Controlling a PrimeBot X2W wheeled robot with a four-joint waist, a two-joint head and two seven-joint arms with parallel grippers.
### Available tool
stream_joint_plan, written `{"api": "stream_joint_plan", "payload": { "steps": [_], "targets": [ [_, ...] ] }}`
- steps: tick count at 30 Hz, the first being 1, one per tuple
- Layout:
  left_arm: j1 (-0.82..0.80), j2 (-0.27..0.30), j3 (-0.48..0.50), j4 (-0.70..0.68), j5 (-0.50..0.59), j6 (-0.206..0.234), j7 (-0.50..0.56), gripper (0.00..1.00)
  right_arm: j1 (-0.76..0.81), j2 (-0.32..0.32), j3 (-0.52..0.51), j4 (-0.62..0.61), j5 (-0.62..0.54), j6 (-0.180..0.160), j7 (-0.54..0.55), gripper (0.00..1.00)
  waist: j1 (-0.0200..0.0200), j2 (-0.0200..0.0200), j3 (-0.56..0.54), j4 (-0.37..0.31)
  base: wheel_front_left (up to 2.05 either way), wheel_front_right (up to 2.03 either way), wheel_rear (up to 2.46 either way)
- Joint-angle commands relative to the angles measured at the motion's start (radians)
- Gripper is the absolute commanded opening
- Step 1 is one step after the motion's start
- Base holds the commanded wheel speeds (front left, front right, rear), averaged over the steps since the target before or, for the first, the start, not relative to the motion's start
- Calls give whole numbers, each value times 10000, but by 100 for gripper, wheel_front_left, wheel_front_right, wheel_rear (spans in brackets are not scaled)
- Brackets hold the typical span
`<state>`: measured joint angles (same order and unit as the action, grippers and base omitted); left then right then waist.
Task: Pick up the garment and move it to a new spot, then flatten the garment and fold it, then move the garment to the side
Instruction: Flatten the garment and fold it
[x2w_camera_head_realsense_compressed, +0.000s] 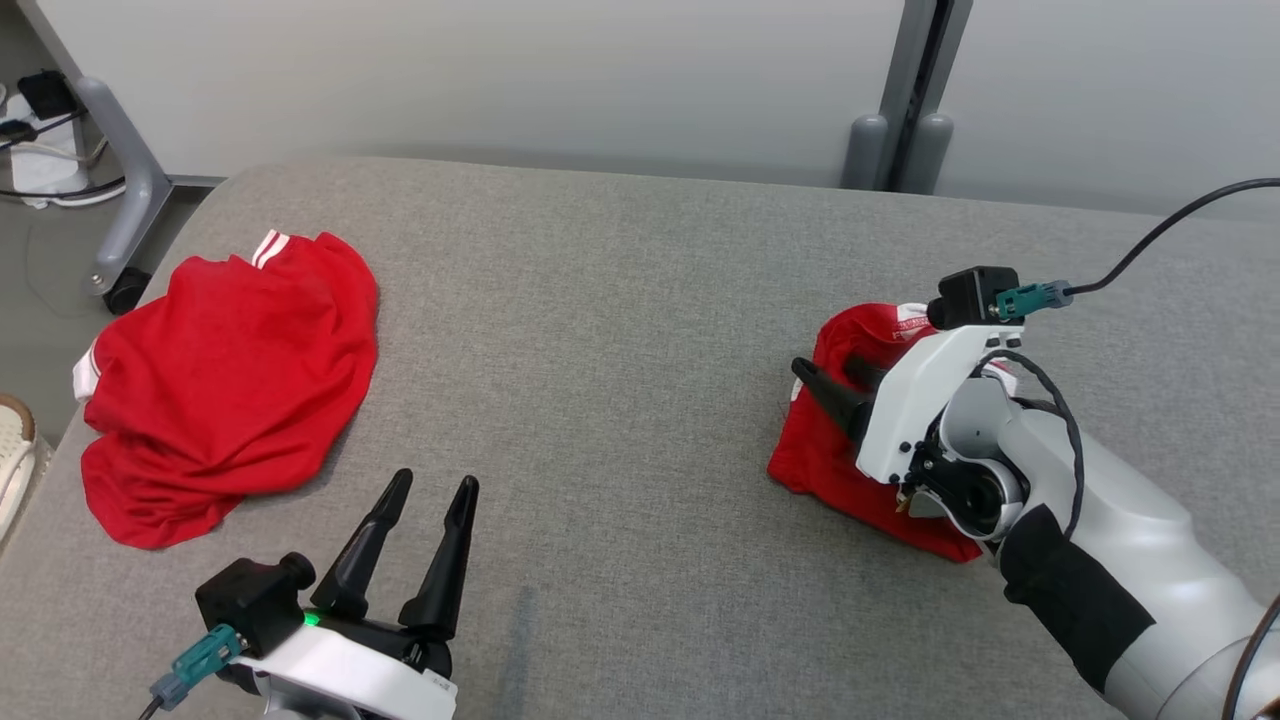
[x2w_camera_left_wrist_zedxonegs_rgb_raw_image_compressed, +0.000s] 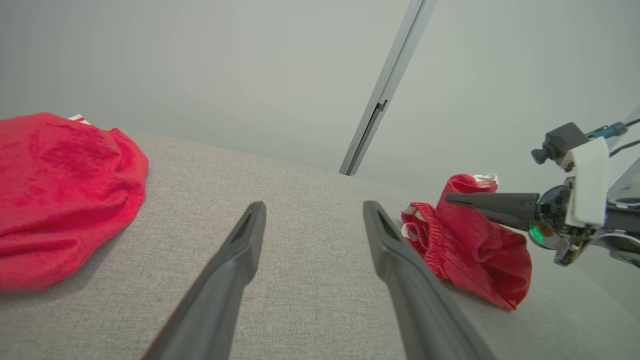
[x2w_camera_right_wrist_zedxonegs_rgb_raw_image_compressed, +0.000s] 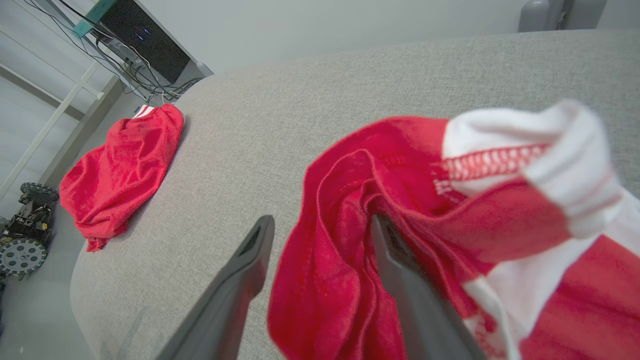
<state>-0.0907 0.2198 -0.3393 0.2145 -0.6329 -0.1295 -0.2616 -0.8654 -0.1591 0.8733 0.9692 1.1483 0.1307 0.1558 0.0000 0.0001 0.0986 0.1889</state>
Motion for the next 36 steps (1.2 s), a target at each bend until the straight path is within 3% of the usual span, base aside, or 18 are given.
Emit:
{"api": "stream_joint_plan", "payload": {
  "steps": [1,8,14,19,23,26,30,36],
  "targets": [
    [-57,59,55,21,2,-18,-44,100,126,-39,48,-161,108,1,-191,100,0,-1,-99,-143,0,0,0],
    [221,-5,301,-14,171,-19,-44,100,643,-529,307,-1387,579,1,-911,100,0,-1,-492,-765,0,0,0],
    [467,-129,538,-123,388,8,-44,100,1212,-1614,175,-3042,671,1,-2455,100,0,-1,-784,-1305,0,0,0],
    [613,-231,688,-250,483,7,-44,100,1627,-2329,-91,-3230,179,1,-3628,100,0,-1,-888,-1420,0,0,0],
    [738,-353,978,-430,574,9,-44,100,2283,-2736,-995,-3172,-623,1,-4183,100,0,-1,-948,-1484,0,0,0],
    [841,-453,1238,-560,659,9,-43,100,2875,-2518,-2799,-3542,-1877,3,-4219,100,0,-1,-898,-1560,0,0,0],
    [881,-604,1690,-749,839,6,-44,100,4344,-1683,-4873,-4545,-3816,1,-4217,100,0,-1,-824,-1625,0,0,0],
    [851,-780,2088,-901,1323,-4,-45,100,5822,-551,-6344,-5292,-5820,1,-4222,100,0,-1,-748,-1614,0,0,0]
  ]
}}
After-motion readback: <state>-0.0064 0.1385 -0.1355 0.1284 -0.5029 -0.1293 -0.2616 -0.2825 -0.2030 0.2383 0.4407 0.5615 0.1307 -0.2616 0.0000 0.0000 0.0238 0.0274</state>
